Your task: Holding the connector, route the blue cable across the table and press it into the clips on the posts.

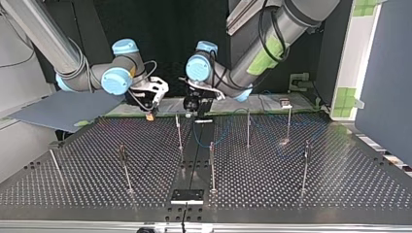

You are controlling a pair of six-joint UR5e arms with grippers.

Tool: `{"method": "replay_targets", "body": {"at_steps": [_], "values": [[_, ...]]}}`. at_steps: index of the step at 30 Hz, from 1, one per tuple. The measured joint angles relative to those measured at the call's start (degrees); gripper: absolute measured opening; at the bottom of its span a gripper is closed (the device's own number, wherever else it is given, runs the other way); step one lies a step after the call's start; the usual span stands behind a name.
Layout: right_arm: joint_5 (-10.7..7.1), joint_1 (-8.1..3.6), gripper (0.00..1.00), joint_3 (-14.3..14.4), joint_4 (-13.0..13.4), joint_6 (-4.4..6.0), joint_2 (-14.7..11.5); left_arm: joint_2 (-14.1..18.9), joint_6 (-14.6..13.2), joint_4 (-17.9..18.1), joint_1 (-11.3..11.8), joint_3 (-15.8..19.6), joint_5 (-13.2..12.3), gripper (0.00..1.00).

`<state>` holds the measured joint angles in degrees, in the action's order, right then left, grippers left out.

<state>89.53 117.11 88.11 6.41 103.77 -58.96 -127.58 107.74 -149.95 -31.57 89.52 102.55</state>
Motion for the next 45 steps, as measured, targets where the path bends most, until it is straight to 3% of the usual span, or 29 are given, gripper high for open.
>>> {"method": "replay_targets", "body": {"at_steps": [5, 14, 22, 23, 24, 26, 28, 29, 30, 32, 33, 35, 45], "values": [[-0.08, -0.71, 0.0, -0.9, 0.0, 0.01, 0.5, -0.3, 0.1, 0.0, 1.0, -1.3, -0.9, 0.0], [-1.58, -2.82, 0.0, -2.9, 0.0, 0.01, 1.1, -4.1, 0.1, -3.2, 3.0, -5.5, -2.2, 0.0], [-2.05, -4.19, 0.0, -4.6, 0.0, 0.02, 3.3, -5.7, -1.6, -6.7, 6.4, -9.7, -3.8, 0.03], [-2.1, -4.4, 0.0, -5.0, 0.0, 0.01, 3.4, -5.7, -1.9, -7.1, 6.6, -10.1, -3.8, 0.18], [-2.14, -4.55, 0.0, -5.2, 0.0, 0.02, 3.5, -5.7, -2.3, -7.7, 6.7, -10.7, -3.8, 0.18], [-2.24, -4.89, 0.0, -5.7, 0.0, 0.01, 3.6, -5.7, -2.8, -8.6, 6.7, -11.6, -3.6, 0.39], [-2.33, -5.2, 0.0, -6.0, 0.0, 0.02, 3.7, -5.7, -3.4, -9.6, 6.5, -12.6, -3.0, 0.39], [-2.38, -5.4, 0.0, -6.1, 0.0, 0.01, 3.7, -5.7, -3.6, -10.0, 6.5, -13.0, -2.7, 0.57], [-2.42, -5.57, 0.0, -6.3, -0.1, 0.01, 3.7, -5.7, -3.9, -10.5, 6.4, -13.4, -2.2, 0.57], [-2.46, -5.97, 0.0, -6.5, -0.1, 0.01, 3.7, -5.7, -4.4, -11.2, 6.1, -13.8, -1.5, 0.81], [-2.47, -6.13, 0.0, -6.5, -0.1, -0.01, 3.7, -5.7, -4.9, -11.7, 6.0, -14.0, -1.0, 0.81], [-2.49, -6.43, 0.0, -6.6, -0.1, -0.06, 3.7, -5.7, -5.6, -12.6, 5.7, -14.1, -0.4, 0.97], [-2.5, -7.38, 0.0, -6.8, -0.1, -0.24, 3.7, -5.1, -8.5, -17.7, 4.3, -14.1, 2.3, 1.0]]}}
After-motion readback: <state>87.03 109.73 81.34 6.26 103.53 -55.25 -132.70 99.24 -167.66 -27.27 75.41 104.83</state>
